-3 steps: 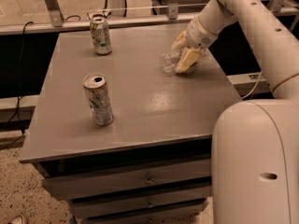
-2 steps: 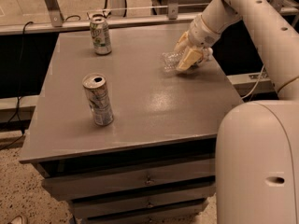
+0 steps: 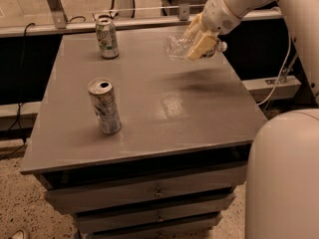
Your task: Pick water bottle
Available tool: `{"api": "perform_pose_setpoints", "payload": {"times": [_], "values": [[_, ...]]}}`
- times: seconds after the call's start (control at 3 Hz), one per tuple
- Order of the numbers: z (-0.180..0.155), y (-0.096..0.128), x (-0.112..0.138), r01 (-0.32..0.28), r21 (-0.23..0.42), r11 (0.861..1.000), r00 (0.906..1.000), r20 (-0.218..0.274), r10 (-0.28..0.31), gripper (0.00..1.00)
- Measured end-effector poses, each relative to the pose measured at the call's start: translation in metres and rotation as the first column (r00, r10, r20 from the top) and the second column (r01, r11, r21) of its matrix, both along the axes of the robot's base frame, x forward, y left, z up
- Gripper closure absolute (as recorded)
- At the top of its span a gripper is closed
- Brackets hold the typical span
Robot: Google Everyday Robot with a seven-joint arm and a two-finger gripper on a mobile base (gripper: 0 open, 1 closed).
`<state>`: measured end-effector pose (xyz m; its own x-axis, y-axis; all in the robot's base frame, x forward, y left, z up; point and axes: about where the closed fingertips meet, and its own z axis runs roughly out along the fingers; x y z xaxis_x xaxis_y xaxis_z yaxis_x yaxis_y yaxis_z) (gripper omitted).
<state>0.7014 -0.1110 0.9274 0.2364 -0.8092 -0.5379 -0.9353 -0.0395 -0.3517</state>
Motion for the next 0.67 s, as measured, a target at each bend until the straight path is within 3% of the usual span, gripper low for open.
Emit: {"api": "perform_pose_setpoints", "payload": {"times": [0.33,0.67], "values": [[0.0403,0.0198,-0.013,0.004,0.072,0.997,0.9994,0.033,-0.007,1.0],[0.0429,0.0208,-0.0138,0.004,0.074,0.997,0.9993,0.036,-0.007,1.0]]}}
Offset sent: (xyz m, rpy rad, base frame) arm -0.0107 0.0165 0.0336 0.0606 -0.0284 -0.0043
